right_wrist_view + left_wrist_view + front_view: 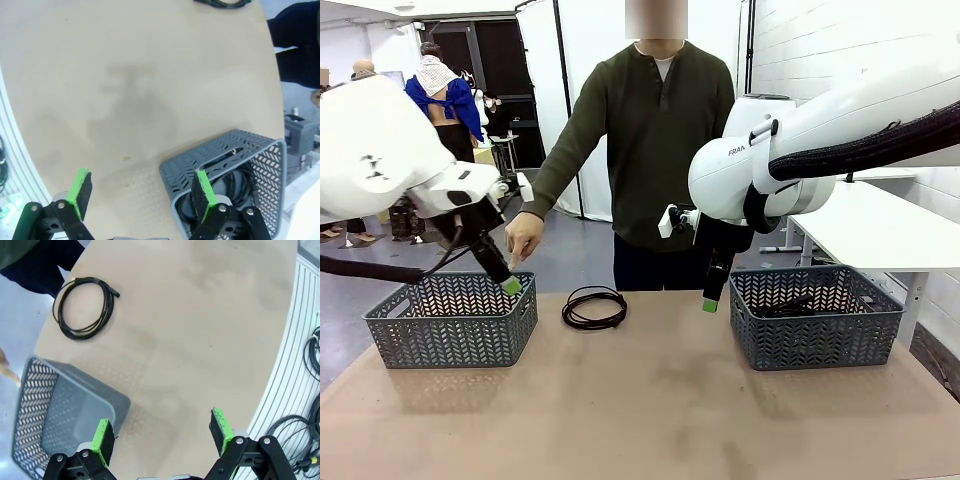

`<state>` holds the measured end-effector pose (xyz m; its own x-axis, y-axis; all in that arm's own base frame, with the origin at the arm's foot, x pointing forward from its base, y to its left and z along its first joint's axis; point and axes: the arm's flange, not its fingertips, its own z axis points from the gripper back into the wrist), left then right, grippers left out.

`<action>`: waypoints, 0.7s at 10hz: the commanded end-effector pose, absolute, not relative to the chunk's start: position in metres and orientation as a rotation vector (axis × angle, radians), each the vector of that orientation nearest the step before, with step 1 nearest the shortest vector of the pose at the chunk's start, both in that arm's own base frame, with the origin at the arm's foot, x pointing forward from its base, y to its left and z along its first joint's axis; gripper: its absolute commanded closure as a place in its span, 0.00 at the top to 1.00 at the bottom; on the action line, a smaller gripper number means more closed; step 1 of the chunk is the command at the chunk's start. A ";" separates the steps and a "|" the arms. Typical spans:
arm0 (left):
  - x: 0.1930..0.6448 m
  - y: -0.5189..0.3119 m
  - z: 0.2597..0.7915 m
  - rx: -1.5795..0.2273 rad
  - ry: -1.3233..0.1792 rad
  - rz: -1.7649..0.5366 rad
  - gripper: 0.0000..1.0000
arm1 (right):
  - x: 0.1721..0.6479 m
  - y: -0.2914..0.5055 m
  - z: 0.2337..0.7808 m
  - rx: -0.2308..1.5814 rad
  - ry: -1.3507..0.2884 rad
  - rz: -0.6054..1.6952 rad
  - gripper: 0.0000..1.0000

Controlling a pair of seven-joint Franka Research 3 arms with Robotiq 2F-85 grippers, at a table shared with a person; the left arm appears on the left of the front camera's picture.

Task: Organize the cables according to human instructions.
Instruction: Pick up a bundle of cables and place it in the basket indicated by the human.

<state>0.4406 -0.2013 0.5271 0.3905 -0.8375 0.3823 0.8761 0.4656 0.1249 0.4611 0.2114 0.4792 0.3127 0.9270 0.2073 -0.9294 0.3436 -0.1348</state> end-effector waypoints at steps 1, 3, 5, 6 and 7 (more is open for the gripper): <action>0.475 -0.215 0.526 -0.110 -0.389 -1.206 1.00 | 0.462 0.211 0.479 0.005 -0.268 1.221 1.00; 0.507 -0.226 0.516 -0.113 -0.375 -1.146 1.00 | 0.462 0.211 0.479 0.005 -0.268 1.221 1.00; 0.537 -0.233 0.504 -0.127 -0.365 -1.092 1.00 | 0.462 0.211 0.479 0.005 -0.268 1.221 1.00; 0.550 -0.235 0.500 -0.130 -0.350 -1.083 1.00 | 0.462 0.211 0.479 0.005 -0.268 1.221 1.00; 0.558 -0.234 0.496 -0.131 -0.337 -1.083 1.00 | 0.462 0.211 0.479 0.005 -0.268 1.221 1.00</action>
<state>0.5498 -0.2285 0.4908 0.4054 -0.8481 0.3413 0.8849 0.4577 0.0864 0.4614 0.2113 0.4795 0.3129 0.9268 0.2079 -0.9292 0.3440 -0.1351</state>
